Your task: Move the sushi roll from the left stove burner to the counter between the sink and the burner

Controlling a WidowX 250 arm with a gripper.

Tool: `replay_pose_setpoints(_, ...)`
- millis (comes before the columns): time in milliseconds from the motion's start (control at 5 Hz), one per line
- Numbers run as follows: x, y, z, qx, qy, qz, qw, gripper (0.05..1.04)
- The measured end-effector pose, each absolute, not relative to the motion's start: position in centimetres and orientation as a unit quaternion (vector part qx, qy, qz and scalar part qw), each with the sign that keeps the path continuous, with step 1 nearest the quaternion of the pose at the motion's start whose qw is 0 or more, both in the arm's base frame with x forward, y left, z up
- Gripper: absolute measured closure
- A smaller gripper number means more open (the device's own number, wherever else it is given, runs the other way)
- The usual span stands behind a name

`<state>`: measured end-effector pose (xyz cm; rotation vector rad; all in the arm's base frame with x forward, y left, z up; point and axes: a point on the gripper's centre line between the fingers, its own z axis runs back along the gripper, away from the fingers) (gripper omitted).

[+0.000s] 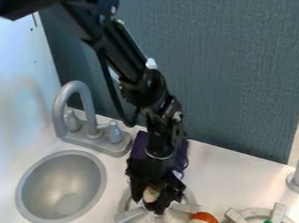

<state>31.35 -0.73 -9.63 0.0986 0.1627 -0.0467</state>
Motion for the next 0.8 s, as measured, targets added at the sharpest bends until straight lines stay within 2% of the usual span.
replay_pose_setpoints(200, 30.1, -0.1, -8.4, 0.022, 0.07, -0.024, 0.997, 0.522)
replay_pose_setpoints(400, 29.2, 1.9, -5.6, 0.005, 0.044, 0.007, 0.999, 0.548)
replay_pose_setpoints(600, 27.5, 4.1, -4.7, 0.025, 0.037, 0.038, 0.998, 0.548)
replay_pose_setpoints(800, 26.0, 7.0, -7.7, 0.079, 0.087, 0.075, 0.99, 0.548)
